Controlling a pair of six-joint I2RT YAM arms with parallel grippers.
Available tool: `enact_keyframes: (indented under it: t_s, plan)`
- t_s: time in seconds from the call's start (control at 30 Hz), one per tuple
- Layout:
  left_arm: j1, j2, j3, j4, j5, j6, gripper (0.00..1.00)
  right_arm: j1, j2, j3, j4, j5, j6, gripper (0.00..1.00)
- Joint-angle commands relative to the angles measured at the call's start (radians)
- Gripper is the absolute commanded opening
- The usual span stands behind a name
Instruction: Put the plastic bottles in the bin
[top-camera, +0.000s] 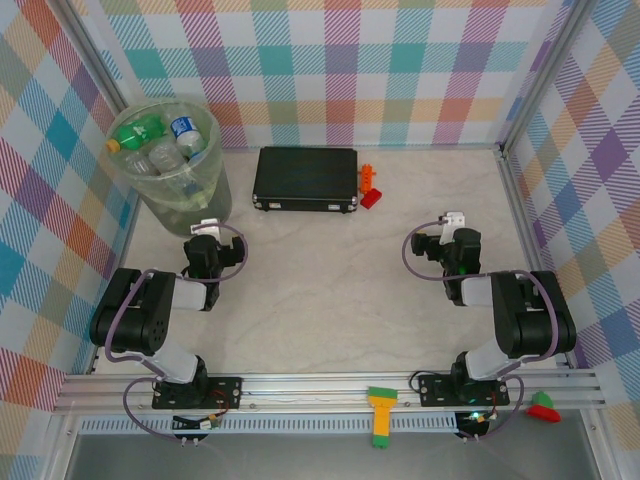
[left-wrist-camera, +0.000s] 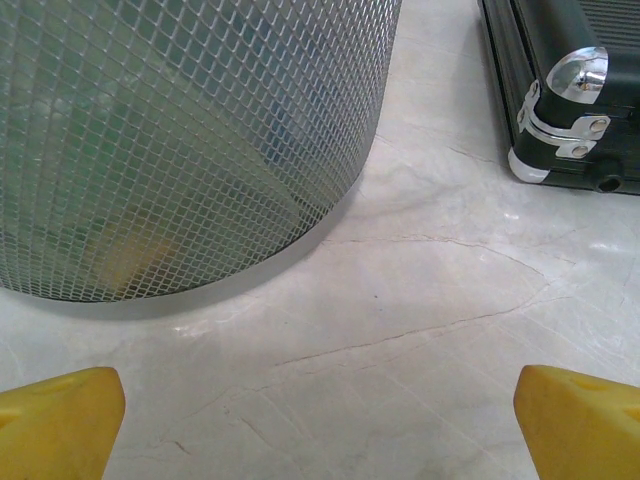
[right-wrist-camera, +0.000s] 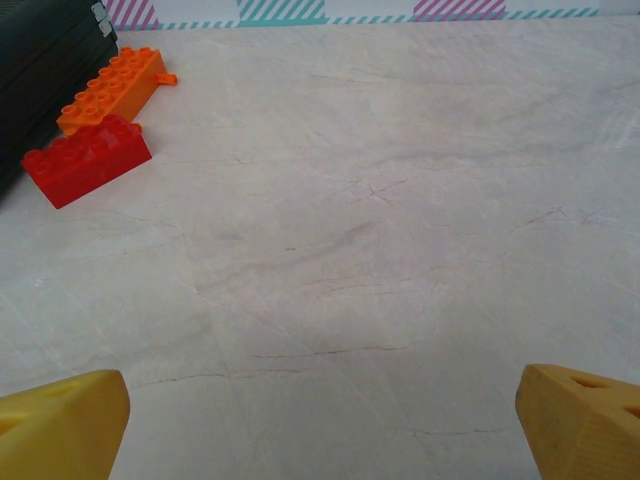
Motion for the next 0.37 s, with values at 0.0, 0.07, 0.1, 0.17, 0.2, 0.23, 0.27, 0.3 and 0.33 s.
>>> enact_keyframes:
  t_s: [0.0,0.07,0.1,0.17,0.2,0.23,0.27,0.3,0.33]
  plan:
    - [0.007,-0.005,0.011,0.046,0.016,0.005,1.0,-0.008,0.001,0.001,0.042,-0.025,0.011,0.99]
    - [0.007,-0.005,0.011,0.046,0.016,0.005,0.99,-0.007,0.001,0.002,0.042,-0.026,0.012,0.99]
    - [0.007,-0.005,0.01,0.046,0.016,0.006,0.99,-0.008,0.001,0.002,0.041,-0.027,0.011,0.99]
    - [0.006,-0.003,0.011,0.046,0.016,0.005,0.99,-0.008,0.001,0.003,0.038,-0.027,0.012,0.99]
    - [0.006,-0.003,0.013,0.042,0.017,0.006,1.0,-0.008,0.001,0.003,0.039,-0.027,0.011,0.99]
    - [0.007,-0.003,0.013,0.043,0.018,0.006,0.99,-0.008,0.001,0.003,0.038,-0.027,0.012,0.99]
    - [0.005,-0.003,0.011,0.046,0.017,0.006,0.99,-0.008,0.001,0.003,0.039,-0.027,0.011,0.99]
    - [0.006,-0.003,0.011,0.045,0.016,0.006,0.99,-0.009,0.001,0.003,0.038,-0.028,0.013,0.99]
    - [0.006,-0.004,0.011,0.045,0.016,0.006,0.99,-0.01,0.001,0.005,0.037,-0.029,0.014,0.99]
